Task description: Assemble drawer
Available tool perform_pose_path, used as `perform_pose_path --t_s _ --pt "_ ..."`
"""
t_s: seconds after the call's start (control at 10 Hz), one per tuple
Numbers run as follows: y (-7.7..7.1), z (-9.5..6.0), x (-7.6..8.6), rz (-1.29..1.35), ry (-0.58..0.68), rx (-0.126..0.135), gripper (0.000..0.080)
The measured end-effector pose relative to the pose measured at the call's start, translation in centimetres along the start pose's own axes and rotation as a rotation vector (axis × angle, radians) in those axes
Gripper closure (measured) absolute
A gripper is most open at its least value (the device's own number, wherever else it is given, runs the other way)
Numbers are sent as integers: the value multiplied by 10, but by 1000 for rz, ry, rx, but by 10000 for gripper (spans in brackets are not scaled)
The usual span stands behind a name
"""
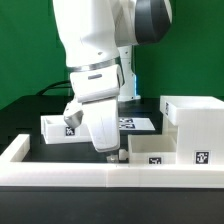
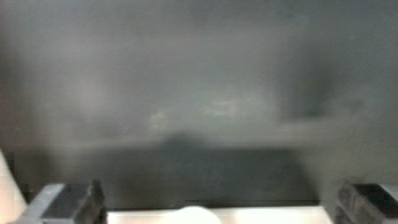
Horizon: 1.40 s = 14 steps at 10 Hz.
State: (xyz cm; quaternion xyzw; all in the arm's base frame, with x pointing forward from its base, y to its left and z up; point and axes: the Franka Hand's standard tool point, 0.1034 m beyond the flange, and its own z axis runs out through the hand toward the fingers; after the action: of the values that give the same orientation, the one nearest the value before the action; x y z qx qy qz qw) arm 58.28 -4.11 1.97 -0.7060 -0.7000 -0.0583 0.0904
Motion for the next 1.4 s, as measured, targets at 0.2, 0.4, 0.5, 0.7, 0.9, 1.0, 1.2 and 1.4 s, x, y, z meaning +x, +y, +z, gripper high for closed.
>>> perform_pose_path --t_s 0.2,0.4,0.5,0.7,0.9,1.0,1.2,1.4 --pt "1 1 10 -11 7 0 150" --pt "4 4 22 -47 -1 -8 150" --pt "4 4 20 -43 -1 -8 150" --pt "3 4 19 -41 -1 -8 150" --pt "3 6 27 -25 4 -5 150" --pt "4 7 34 -5 8 -4 150" --pt "4 7 43 39 3 -3 150" --pt "5 8 43 52 -21 0 150"
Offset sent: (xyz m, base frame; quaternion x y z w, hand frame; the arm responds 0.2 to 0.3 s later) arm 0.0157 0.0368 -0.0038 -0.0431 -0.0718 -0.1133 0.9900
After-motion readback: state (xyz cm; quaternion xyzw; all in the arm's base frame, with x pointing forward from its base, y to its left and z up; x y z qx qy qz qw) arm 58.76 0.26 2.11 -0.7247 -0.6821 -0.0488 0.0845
